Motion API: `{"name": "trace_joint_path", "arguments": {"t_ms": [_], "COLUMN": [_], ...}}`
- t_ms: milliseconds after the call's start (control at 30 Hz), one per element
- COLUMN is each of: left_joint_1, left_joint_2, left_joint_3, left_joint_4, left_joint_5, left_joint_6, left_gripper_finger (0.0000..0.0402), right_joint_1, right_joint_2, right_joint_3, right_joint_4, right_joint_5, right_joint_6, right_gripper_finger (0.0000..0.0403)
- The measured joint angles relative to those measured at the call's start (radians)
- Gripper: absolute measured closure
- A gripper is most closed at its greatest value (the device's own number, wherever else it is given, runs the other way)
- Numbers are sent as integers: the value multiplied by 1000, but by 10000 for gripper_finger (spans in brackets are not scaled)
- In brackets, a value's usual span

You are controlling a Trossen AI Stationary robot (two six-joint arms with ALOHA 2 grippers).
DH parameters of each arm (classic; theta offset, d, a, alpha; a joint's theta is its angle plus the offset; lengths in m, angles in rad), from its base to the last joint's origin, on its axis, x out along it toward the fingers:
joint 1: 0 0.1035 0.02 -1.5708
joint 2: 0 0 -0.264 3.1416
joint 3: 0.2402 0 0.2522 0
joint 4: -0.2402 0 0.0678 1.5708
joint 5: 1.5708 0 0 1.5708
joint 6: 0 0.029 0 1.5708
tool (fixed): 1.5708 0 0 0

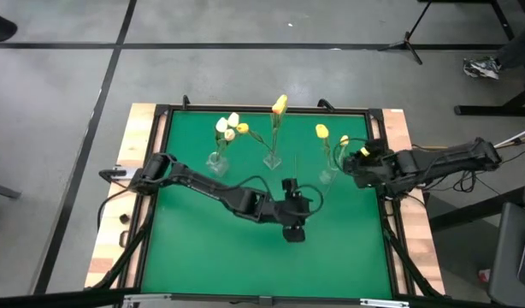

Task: Sort flowers into vase by color
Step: Put the top yellow flower into the right transparent vase

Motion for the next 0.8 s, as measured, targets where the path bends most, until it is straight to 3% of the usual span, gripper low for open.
{"name": "trace_joint_path", "arguments": {"t_ms": [133, 333, 500, 700, 800], "left_joint_1": [-36, -79, -103, -124, -132], "left_joint_2": [0, 0, 0, 0, 0], "left_joint_3": [0, 0, 0, 0, 0], "left_joint_4": [4, 1, 0, -14, -14], "left_joint_5": [-1, 0, -1, -1, -1], "left_joint_6": [-3, -48, -56, -56, -92], "left_gripper_finger": [256, 256, 256, 256, 256], "right_joint_1": [-109, -334, -499, -626, -706], "right_joint_2": [45, 46, 52, 128, 177], "right_joint_3": [-2, -2, -2, -1, -1], "right_joint_4": [9, 13, 138, 259, 274], "right_joint_5": [-50, -281, -432, -495, -582], "right_joint_6": [18, -67, -175, -288, -349], "right_gripper_finger": [272, 272, 272, 272, 272]}}
